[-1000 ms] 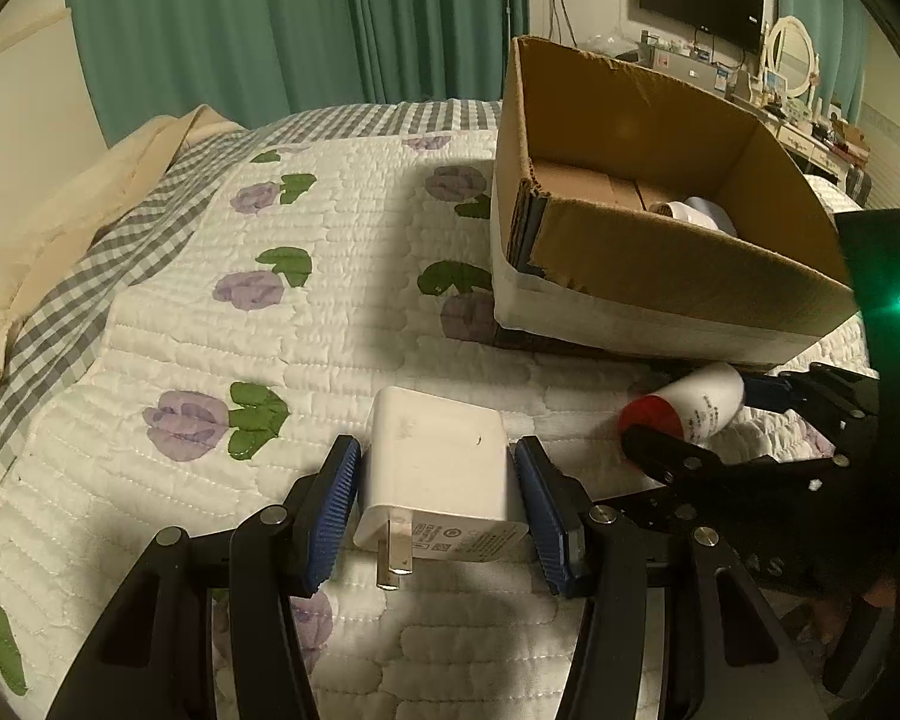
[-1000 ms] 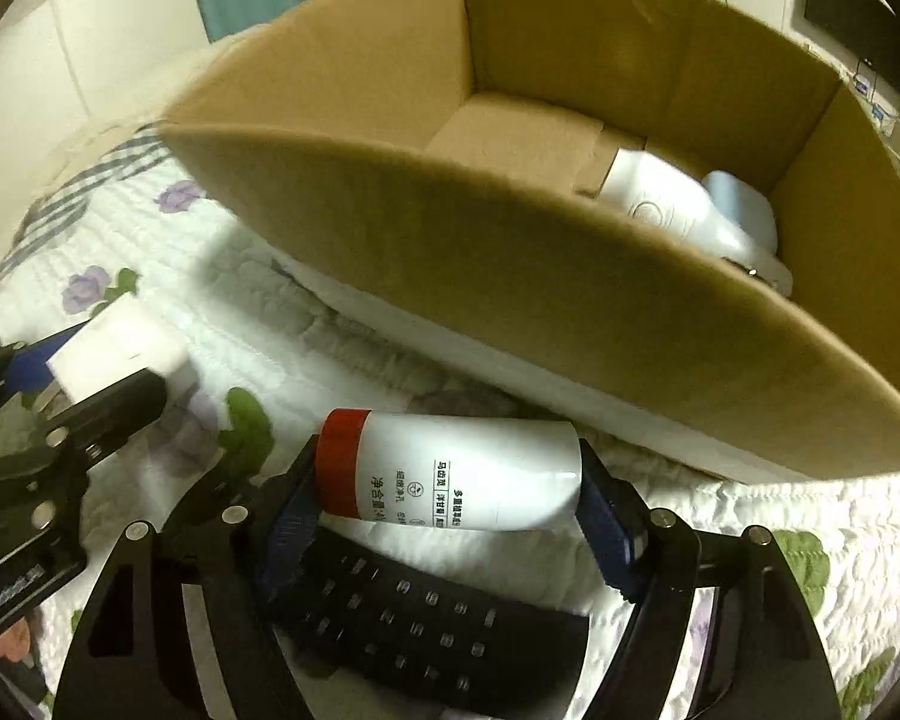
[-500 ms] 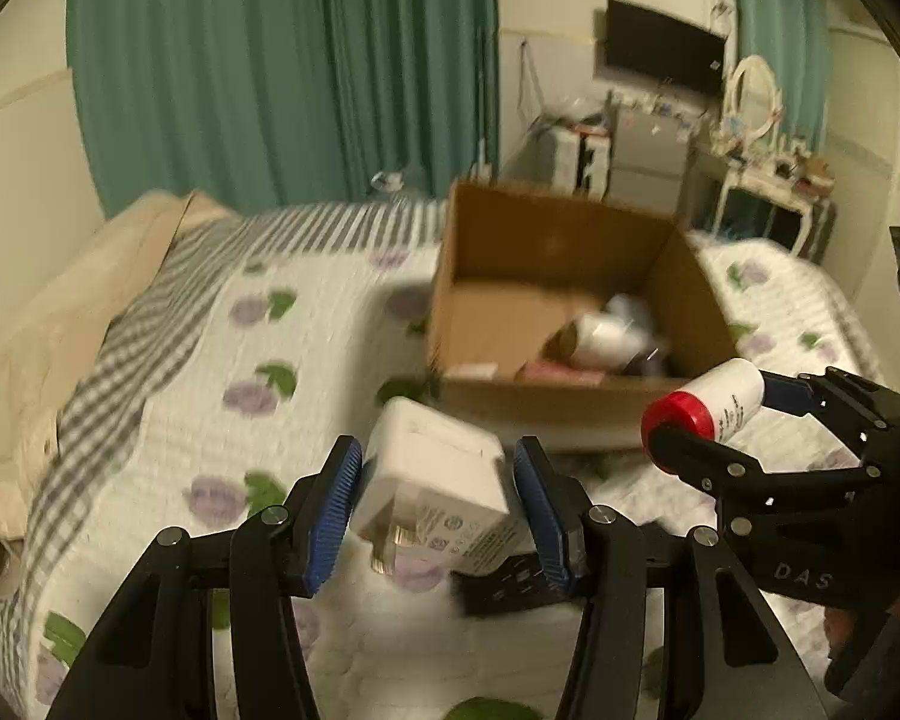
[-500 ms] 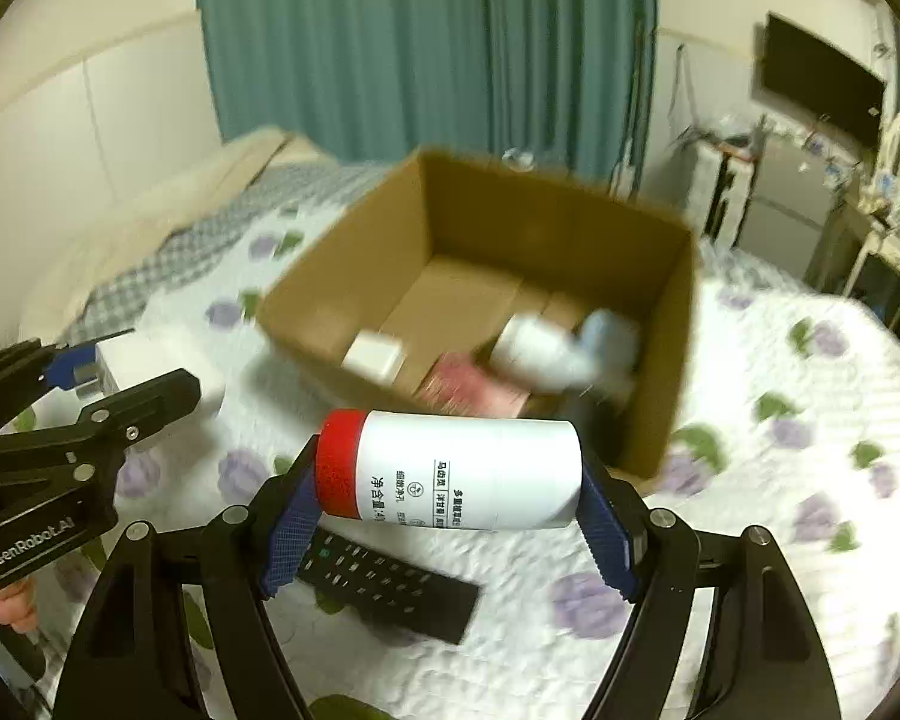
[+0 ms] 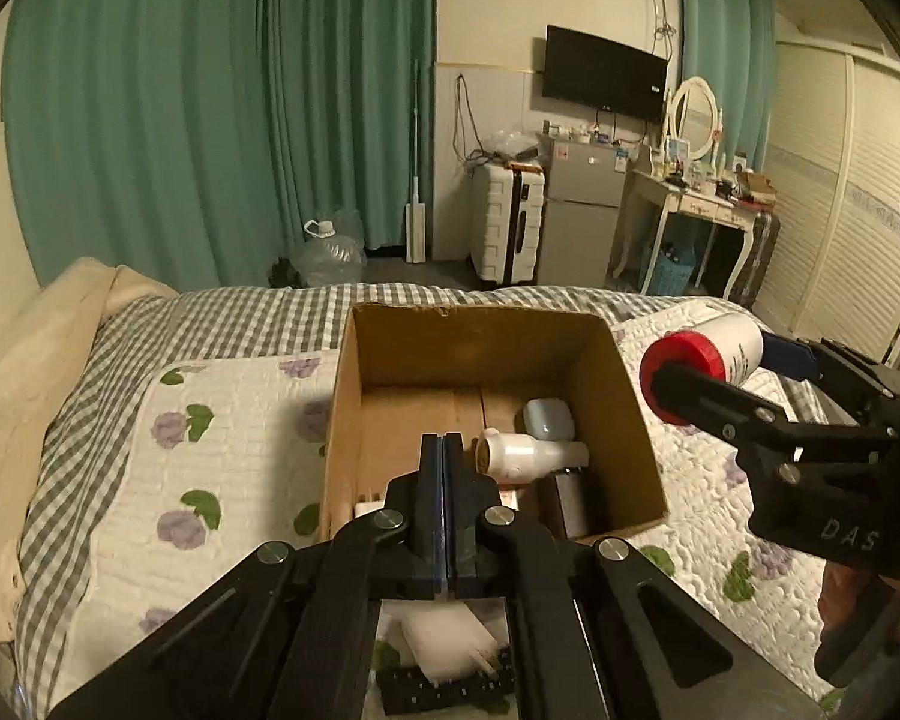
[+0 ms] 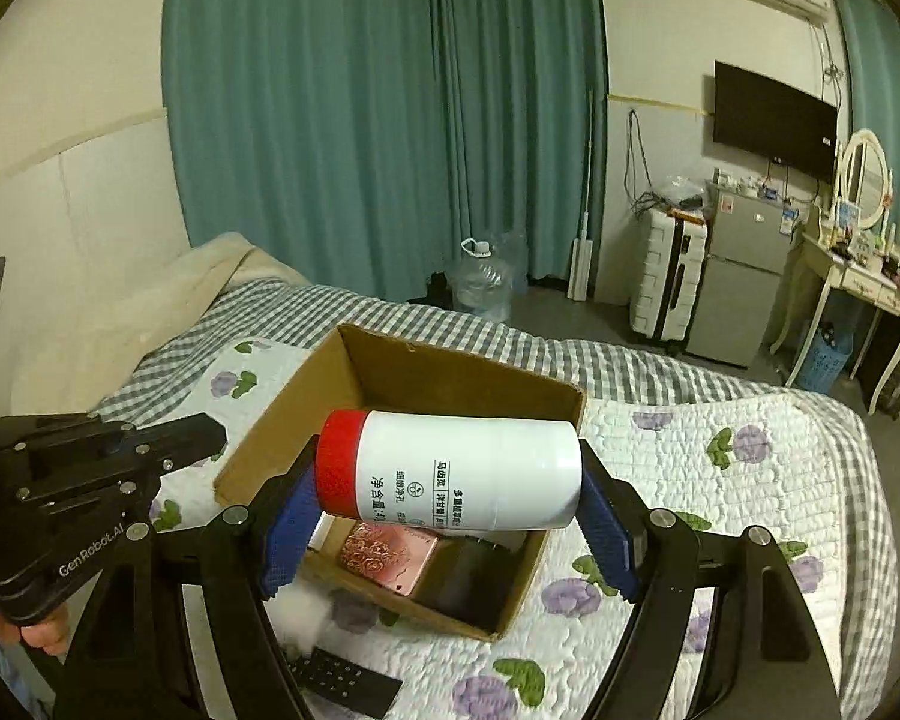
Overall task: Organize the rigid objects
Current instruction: 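Carry the charger and red-capped bottle into the box and open both tools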
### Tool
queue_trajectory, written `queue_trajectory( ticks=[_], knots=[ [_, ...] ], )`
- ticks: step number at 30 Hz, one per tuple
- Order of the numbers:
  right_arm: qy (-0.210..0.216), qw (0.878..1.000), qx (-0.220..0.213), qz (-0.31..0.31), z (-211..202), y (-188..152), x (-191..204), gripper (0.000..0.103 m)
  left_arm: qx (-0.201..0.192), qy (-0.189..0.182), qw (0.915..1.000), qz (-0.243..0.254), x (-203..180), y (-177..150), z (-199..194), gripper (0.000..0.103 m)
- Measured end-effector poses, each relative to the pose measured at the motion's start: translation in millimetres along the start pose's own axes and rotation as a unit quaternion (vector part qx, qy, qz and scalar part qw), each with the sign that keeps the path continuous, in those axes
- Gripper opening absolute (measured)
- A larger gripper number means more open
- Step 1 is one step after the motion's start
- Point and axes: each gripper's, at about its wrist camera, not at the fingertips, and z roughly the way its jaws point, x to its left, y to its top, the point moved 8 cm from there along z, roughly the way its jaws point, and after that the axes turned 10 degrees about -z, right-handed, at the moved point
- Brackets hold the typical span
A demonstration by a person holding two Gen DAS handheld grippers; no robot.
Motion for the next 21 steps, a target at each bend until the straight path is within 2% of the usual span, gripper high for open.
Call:
queue_trajectory(
  ticks=[4, 12, 17, 18, 20, 21],
  knots=[
    [0.003, 1.0, 0.017, -0.005, 29.3, 1.5, -10.3, 0.076, 0.014, -0.004, 0.9999, 0.004, -4.2, 7.7, 25.9, 0.001],
    [0.011, 0.998, 0.066, -0.021, 112.2, -7.5, -26.5, 0.076, 0.053, 0.025, 0.998, 0.024, -1.1, -3.9, 91.3, 0.001],
    [0.014, 0.997, 0.069, -0.009, 125.3, -19.1, -34.0, 0.077, 0.057, 0.024, 0.9966, 0.054, -5.4, -16.5, 106.6, 0.004],
    [0.015, 0.998, 0.066, -0.011, 121.7, -18.1, -33.7, 0.078, 0.055, 0.026, 0.9965, 0.058, -5.8, -18.3, 106.2, 0.01],
    [-0.008, 0.999, 0.049, -0.013, 108.0, -13.6, -37.0, 0.09, 0.047, 0.03, 0.9967, 0.059, -5.9, -20.0, 100.6, 0.034],
    [-0.017, 0.999, 0.04, -0.013, 99.8, -11.2, -38.4, 0.091, 0.036, 0.031, 0.9972, 0.058, -5.7, -19.3, 94.3, 0.057]
  ],
)
